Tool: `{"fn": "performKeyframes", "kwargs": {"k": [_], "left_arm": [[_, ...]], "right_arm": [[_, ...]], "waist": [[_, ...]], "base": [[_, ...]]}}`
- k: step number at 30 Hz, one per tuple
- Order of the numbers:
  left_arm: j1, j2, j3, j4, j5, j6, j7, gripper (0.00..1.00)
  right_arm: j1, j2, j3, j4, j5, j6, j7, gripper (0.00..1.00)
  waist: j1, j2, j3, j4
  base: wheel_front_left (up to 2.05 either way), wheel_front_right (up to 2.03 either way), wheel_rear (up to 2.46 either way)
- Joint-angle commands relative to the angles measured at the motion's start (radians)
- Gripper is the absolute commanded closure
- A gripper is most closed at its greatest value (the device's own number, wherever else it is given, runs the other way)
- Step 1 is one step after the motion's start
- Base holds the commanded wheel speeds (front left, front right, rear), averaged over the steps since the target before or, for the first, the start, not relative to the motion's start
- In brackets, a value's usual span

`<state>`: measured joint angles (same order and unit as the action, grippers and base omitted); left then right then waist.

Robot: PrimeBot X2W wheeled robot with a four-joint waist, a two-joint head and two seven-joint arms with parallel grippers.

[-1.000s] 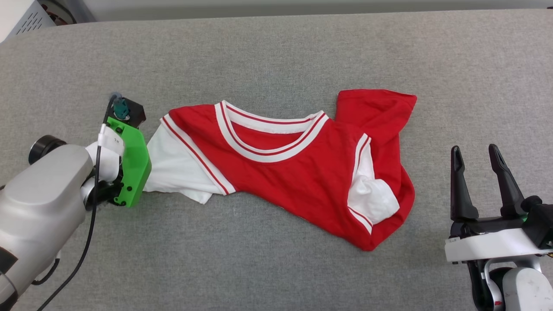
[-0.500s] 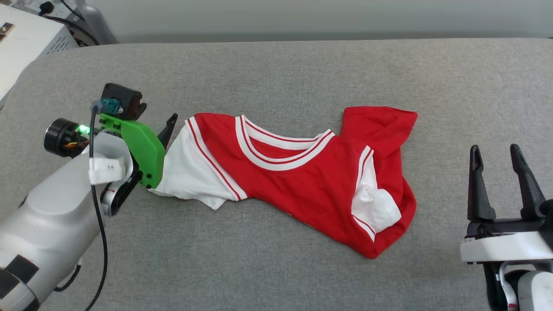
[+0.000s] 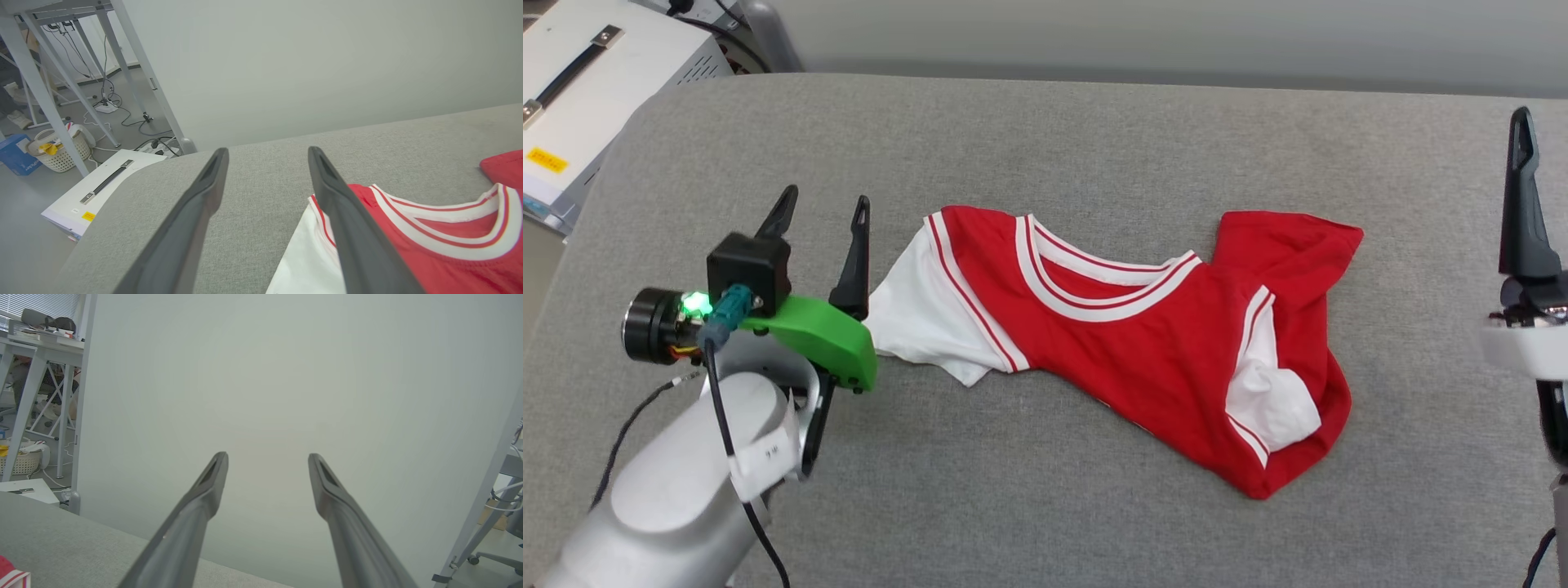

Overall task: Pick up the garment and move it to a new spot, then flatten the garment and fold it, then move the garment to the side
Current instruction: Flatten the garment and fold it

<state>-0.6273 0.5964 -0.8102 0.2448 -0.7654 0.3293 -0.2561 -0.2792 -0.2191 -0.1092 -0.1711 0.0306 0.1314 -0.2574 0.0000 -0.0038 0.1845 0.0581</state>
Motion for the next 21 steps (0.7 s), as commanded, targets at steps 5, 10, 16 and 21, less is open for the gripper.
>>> {"fn": "performKeyframes", "kwargs": {"k": [5,10,16,21], "left_arm": [[0.182,-0.072,0.160,-0.130,0.170,0.049,-0.005,0.00],[0.280,-0.149,0.271,-0.179,0.279,0.016,-0.006,0.00],[0.328,-0.247,0.355,-0.197,0.383,-0.045,-0.006,0.00],[0.331,-0.320,0.412,-0.207,0.451,-0.094,-0.006,0.00]], "right_arm": [[-0.117,-0.144,0.120,0.137,0.020,-0.001,0.012,0.00],[-0.254,-0.307,0.323,0.241,0.162,-0.001,0.269,0.00],[-0.371,-0.498,0.594,0.231,0.482,-0.001,0.699,0.00],[-0.442,-0.585,0.713,0.208,0.669,-0.001,0.956,0.00]], "waist": [[0.0000,0.0038,0.030,0.035],[0.0000,0.0038,0.060,0.057],[0.0000,0.0038,0.108,0.087],[0.0000,0.0038,0.158,0.115]], "base": [[0.00,0.00,0.00],[0.00,0.00,0.00],[0.00,0.00,0.00],[0.00,0.00,0.00]]}}
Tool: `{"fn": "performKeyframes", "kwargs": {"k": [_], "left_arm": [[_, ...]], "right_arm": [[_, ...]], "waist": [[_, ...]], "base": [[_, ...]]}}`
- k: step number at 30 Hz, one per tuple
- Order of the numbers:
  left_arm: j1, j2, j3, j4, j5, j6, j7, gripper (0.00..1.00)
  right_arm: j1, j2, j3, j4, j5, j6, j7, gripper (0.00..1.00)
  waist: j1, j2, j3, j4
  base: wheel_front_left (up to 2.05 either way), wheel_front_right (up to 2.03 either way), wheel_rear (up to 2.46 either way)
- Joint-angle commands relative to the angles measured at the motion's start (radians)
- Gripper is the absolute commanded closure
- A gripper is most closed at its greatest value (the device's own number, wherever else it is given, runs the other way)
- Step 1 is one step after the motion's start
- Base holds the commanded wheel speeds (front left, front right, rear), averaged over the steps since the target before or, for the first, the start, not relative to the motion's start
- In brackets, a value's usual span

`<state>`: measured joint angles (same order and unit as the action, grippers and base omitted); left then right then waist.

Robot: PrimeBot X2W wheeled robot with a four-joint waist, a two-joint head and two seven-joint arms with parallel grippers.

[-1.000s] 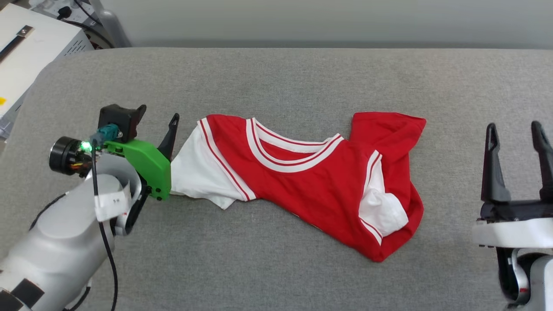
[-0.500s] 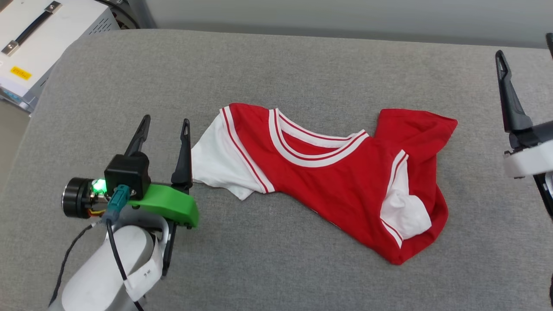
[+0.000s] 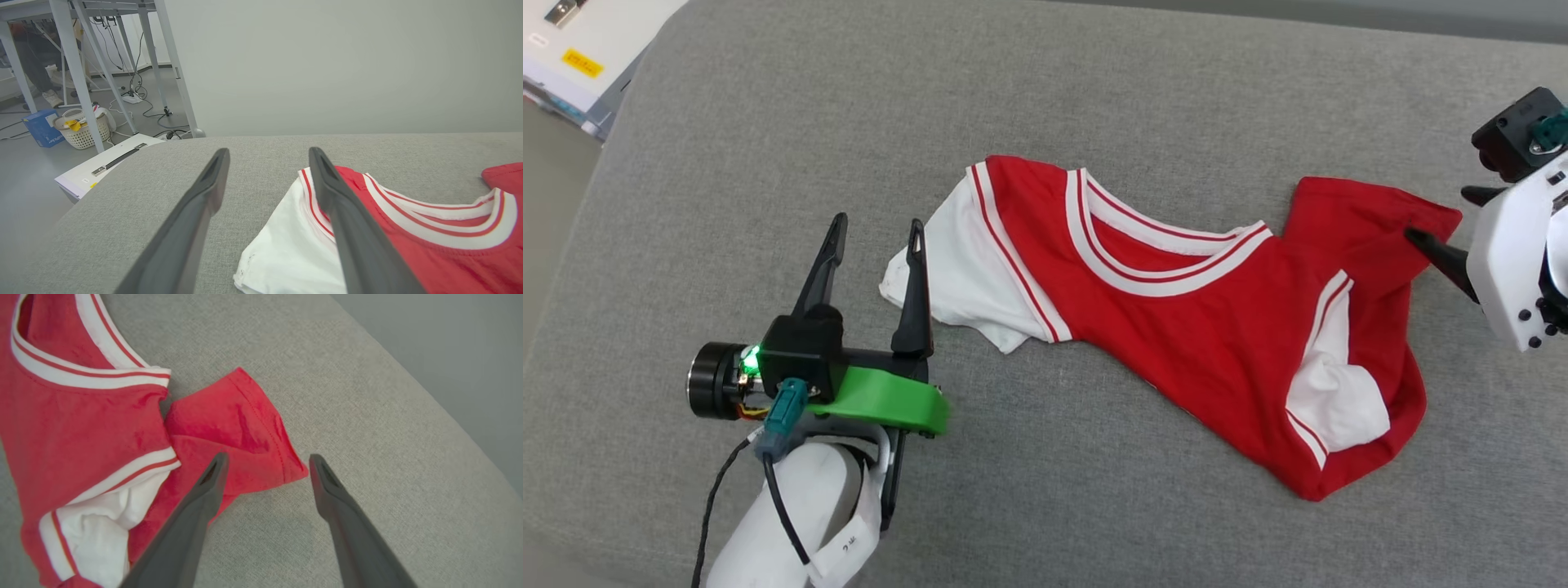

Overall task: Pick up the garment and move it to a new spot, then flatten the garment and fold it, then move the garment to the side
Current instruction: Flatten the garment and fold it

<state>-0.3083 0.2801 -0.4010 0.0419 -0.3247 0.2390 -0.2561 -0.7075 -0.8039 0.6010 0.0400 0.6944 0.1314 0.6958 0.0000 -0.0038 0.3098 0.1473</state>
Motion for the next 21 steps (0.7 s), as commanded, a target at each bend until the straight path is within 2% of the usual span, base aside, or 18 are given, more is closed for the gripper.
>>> {"fn": "performKeyframes", "kwargs": {"k": [1,5,9,15,21], "left_arm": [[0.010,-0.019,0.013,-0.005,0.023,-0.017,-0.006,0.00],[-0.001,-0.070,0.051,-0.008,0.069,-0.057,-0.006,0.00],[-0.013,-0.113,0.084,-0.007,0.108,-0.094,-0.006,0.00],[-0.011,-0.161,0.121,-0.001,0.154,-0.138,-0.006,0.00],[0.008,-0.185,0.165,0.011,0.180,-0.165,-0.006,0.00]], "right_arm": [[-0.029,-0.010,0.023,-0.002,0.032,-0.001,0.040,0.00],[-0.084,-0.015,0.087,0.030,0.085,-0.001,0.121,0.00],[-0.113,-0.001,0.165,0.105,0.092,-0.001,0.146,0.00],[-0.052,0.036,0.292,0.238,0.146,-0.001,0.138,0.00],[-0.046,0.046,0.367,0.270,0.192,-0.001,0.057,0.00]], "waist": [[0.0000,0.0038,0.045,0.034],[0.0000,0.0038,0.088,0.061],[0.0000,0.0038,0.121,0.086],[0.0000,0.0038,0.139,0.105],[0.0000,0.0038,0.116,0.085]], "base": [[0.00,0.00,0.00],[0.00,0.00,0.00],[0.00,0.00,0.00],[0.00,0.00,0.00],[0.00,0.00,0.00]]}}
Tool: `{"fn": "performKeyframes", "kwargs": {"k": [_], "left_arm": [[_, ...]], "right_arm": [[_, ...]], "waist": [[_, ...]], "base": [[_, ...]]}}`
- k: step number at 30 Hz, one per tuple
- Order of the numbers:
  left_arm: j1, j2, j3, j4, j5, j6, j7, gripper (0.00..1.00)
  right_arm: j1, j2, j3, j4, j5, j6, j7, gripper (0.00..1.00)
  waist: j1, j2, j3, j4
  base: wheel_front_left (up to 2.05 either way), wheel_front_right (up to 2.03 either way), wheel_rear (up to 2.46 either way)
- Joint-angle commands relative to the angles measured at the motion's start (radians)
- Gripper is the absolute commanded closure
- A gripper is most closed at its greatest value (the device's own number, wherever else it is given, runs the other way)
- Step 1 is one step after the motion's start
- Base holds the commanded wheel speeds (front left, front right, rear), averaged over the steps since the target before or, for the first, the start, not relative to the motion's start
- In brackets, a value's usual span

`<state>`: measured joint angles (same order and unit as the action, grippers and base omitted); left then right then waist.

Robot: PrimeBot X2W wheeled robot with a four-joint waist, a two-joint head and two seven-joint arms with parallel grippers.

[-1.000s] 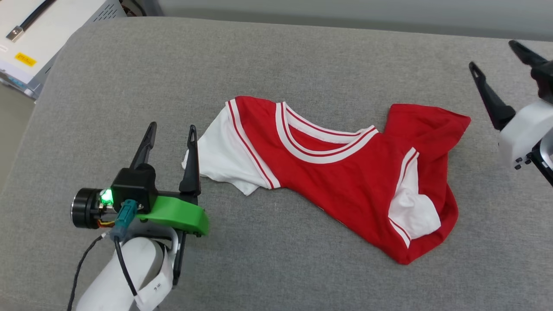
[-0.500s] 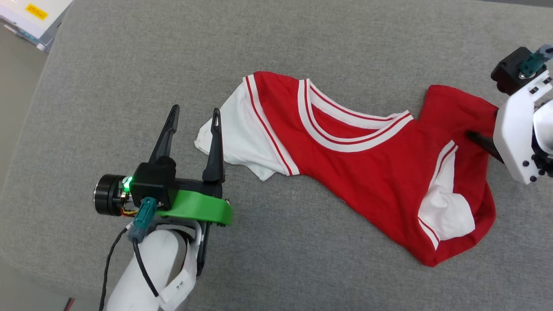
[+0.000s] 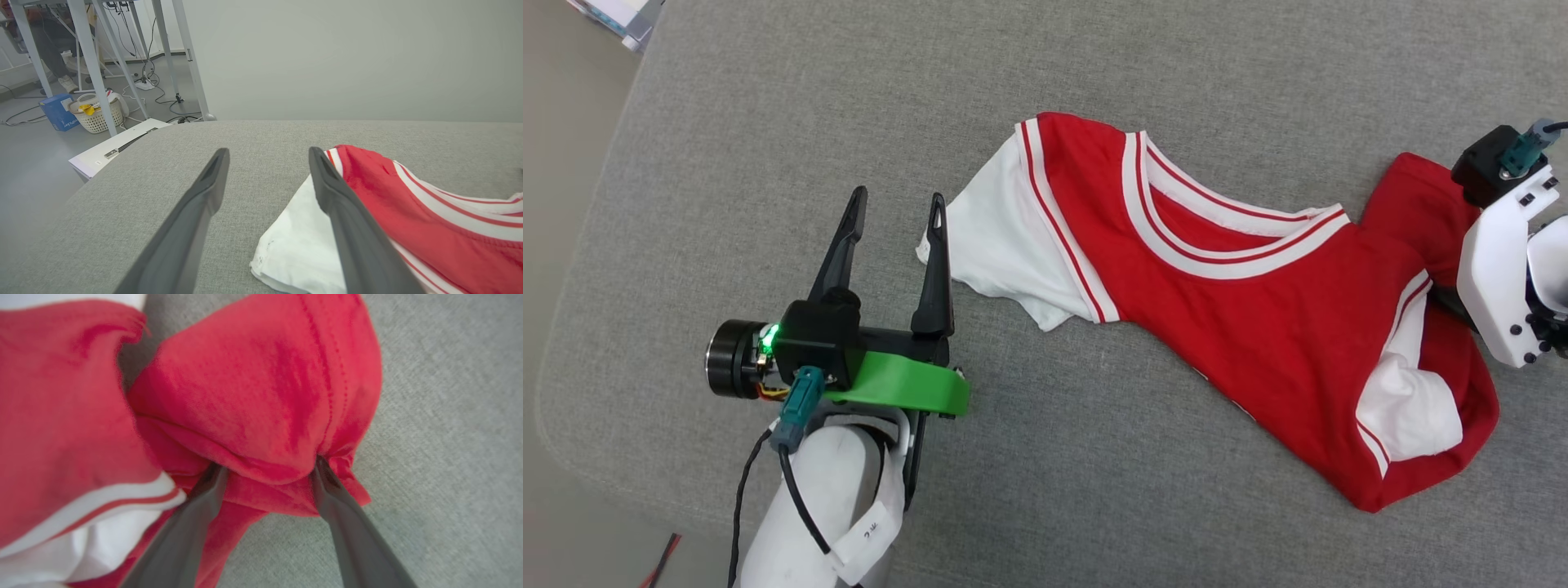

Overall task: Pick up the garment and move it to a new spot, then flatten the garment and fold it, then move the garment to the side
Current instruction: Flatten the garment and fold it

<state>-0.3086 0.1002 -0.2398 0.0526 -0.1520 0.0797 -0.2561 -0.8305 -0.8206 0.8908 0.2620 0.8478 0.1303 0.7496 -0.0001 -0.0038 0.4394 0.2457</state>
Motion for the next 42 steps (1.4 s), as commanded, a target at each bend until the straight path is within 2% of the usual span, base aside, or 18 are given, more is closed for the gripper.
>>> {"fn": "performKeyframes", "kwargs": {"k": [1,6,12,18,25,30,33,37,42], "left_arm": [[0.012,-0.008,0.009,0.003,0.012,-0.012,-0.006,0.00],[0.029,-0.017,0.032,0.013,0.031,-0.030,-0.006,0.00],[0.067,-0.022,0.064,0.022,0.049,-0.041,-0.006,0.00],[0.117,-0.023,0.094,0.029,0.060,-0.046,-0.006,0.00],[0.166,-0.023,0.123,0.026,0.071,-0.051,-0.006,0.00],[0.181,-0.023,0.134,0.024,0.080,-0.057,-0.006,0.00],[0.183,-0.024,0.135,0.025,0.086,-0.063,-0.006,0.00],[0.178,-0.027,0.128,0.026,0.093,-0.069,-0.006,0.00],[0.169,-0.029,0.122,0.030,0.101,-0.075,-0.006,0.00]], "right_arm": [[0.065,0.060,0.081,0.048,0.039,0.000,-0.023,0.99],[0.009,0.034,0.065,0.037,0.027,0.000,-0.166,1.00],[0.035,-0.044,0.018,-0.022,0.029,0.000,-0.296,1.00],[0.193,-0.127,-0.082,-0.100,0.041,0.000,-0.375,1.00],[0.481,-0.168,-0.309,-0.148,0.049,0.000,-0.437,1.00],[0.706,-0.142,-0.483,-0.161,0.051,0.000,-0.425,1.00],[0.839,-0.095,-0.577,-0.165,0.044,0.000,-0.390,1.00],[0.968,-0.003,-0.643,-0.143,0.013,0.000,-0.342,1.00],[1.012,0.094,-0.683,-0.123,-0.049,0.000,-0.323,1.00]], "waist": [[0.0001,0.0038,-0.021,-0.019],[0.0001,0.0038,-0.063,-0.046],[0.0001,0.0038,-0.130,-0.081],[0.0001,0.0038,-0.189,-0.116],[0.0001,0.0038,-0.227,-0.151],[0.0001,0.0038,-0.240,-0.164],[0.0001,0.0038,-0.242,-0.169],[0.0001,0.0038,-0.235,-0.167],[0.0001,0.0038,-0.232,-0.162]], "base": [[0.00,0.00,0.00],[0.00,0.00,0.00],[0.00,0.00,0.00],[0.00,0.00,0.00],[0.00,0.00,0.00],[0.00,0.00,0.00],[0.00,0.00,0.00],[0.00,0.00,0.00],[0.00,0.00,0.00]]}}
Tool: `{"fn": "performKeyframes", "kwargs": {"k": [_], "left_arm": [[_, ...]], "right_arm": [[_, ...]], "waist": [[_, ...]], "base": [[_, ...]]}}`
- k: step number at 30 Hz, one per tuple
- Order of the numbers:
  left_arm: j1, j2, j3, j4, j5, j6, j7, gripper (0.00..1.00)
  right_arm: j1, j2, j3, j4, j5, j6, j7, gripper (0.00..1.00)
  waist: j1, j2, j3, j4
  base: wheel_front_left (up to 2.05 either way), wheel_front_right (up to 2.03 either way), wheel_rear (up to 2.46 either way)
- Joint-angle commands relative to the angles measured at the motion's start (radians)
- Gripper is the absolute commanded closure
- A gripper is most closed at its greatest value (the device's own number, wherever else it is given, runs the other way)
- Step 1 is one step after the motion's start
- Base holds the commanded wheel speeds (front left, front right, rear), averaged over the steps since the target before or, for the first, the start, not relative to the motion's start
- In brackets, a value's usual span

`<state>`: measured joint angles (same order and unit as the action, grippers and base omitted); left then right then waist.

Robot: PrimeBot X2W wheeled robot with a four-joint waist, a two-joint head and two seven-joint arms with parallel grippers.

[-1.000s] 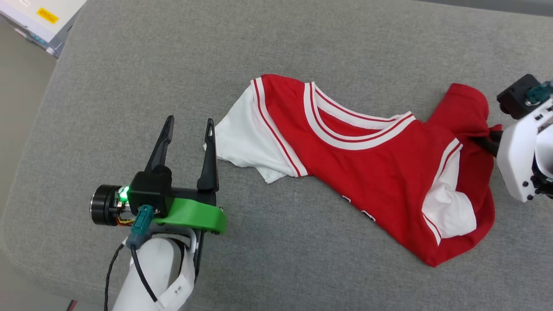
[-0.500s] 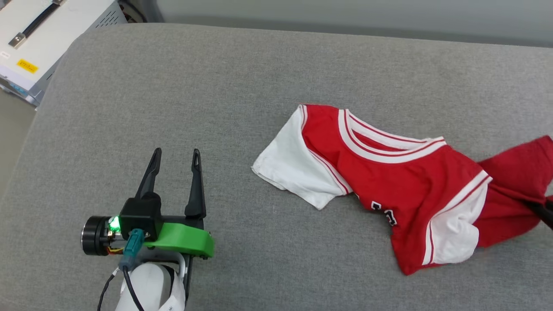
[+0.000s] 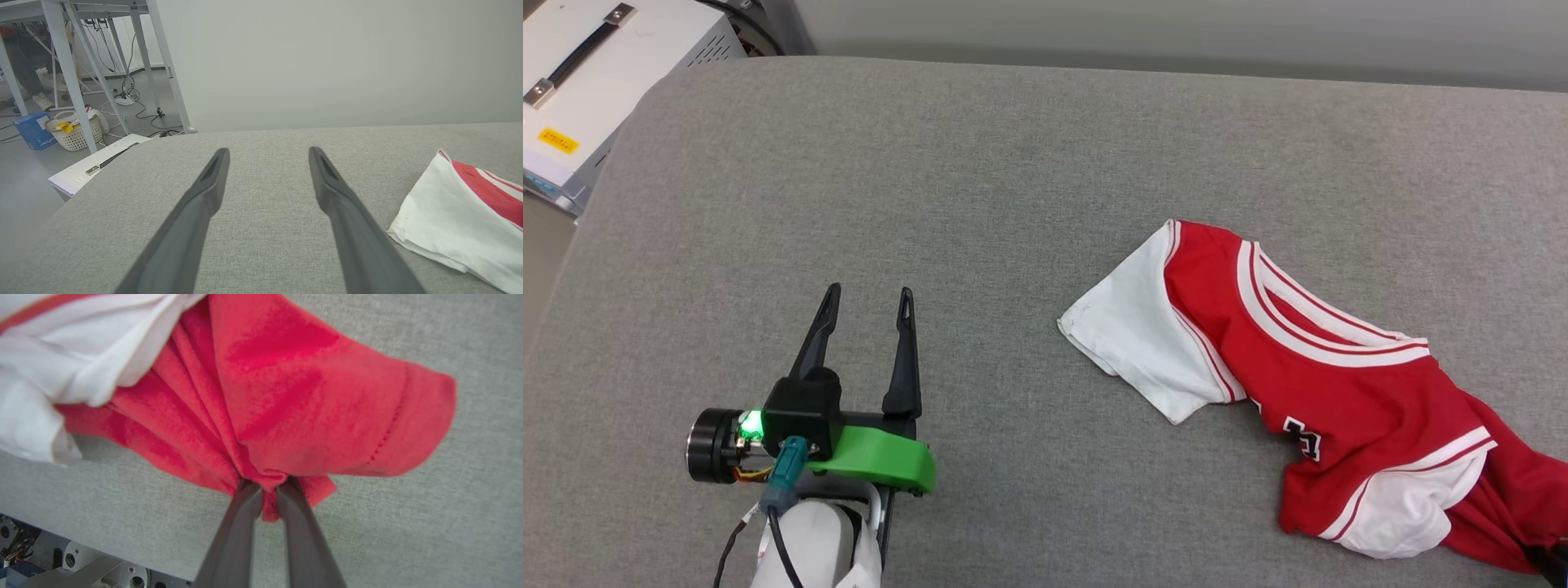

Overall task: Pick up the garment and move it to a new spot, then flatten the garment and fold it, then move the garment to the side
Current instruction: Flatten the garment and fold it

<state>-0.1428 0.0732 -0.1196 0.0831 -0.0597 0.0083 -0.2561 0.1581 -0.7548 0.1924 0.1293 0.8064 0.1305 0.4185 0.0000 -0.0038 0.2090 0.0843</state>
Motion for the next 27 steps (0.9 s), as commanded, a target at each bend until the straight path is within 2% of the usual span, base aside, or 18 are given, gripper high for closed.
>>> {"fn": "performKeyframes", "kwargs": {"k": [1,2,3,9,16,21,27], "left_arm": [[0.005,-0.001,0.003,0.001,0.011,-0.003,-0.006,0.00],[0.007,-0.001,0.004,0.002,0.012,-0.003,-0.006,0.00],[0.009,0.000,0.006,0.003,0.013,-0.003,-0.006,0.00],[0.025,0.001,0.009,0.004,0.018,-0.003,-0.006,0.00],[0.013,-0.001,0.001,-0.006,0.025,-0.007,-0.006,0.00],[-0.007,-0.004,-0.006,-0.012,0.027,-0.008,-0.006,0.00],[-0.030,-0.007,-0.015,-0.019,0.026,-0.008,-0.006,0.00]], "right_arm": [[0.021,0.042,0.002,0.004,-0.014,0.000,0.001,0.70],[0.019,0.054,-0.017,-0.006,-0.021,0.000,-0.007,0.03],[0.017,0.059,-0.034,-0.018,-0.032,0.000,-0.015,0.00],[0.017,0.059,-0.176,-0.183,-0.086,0.000,-0.028,0.00],[-0.067,0.006,-0.305,-0.420,-0.130,0.000,0.079,0.00],[-0.186,-0.059,-0.265,-0.466,-0.125,0.000,0.192,0.00],[-0.324,-0.144,-0.126,-0.400,-0.067,0.000,0.380,0.00]], "waist": [[0.0000,0.0038,-0.003,-0.001],[0.0000,0.0038,-0.006,-0.002],[0.0000,0.0038,-0.009,-0.004],[0.0000,0.0038,-0.026,-0.009],[0.0000,0.0038,-0.008,0.000],[0.0000,0.0038,0.020,0.019],[0.0000,0.0038,0.062,0.043]], "base": [[0.00,0.00,0.00],[0.00,0.00,0.00],[0.00,0.00,0.00],[0.00,0.00,0.00],[0.00,0.00,0.00],[0.00,0.00,0.00],[0.00,0.00,0.00]]}}
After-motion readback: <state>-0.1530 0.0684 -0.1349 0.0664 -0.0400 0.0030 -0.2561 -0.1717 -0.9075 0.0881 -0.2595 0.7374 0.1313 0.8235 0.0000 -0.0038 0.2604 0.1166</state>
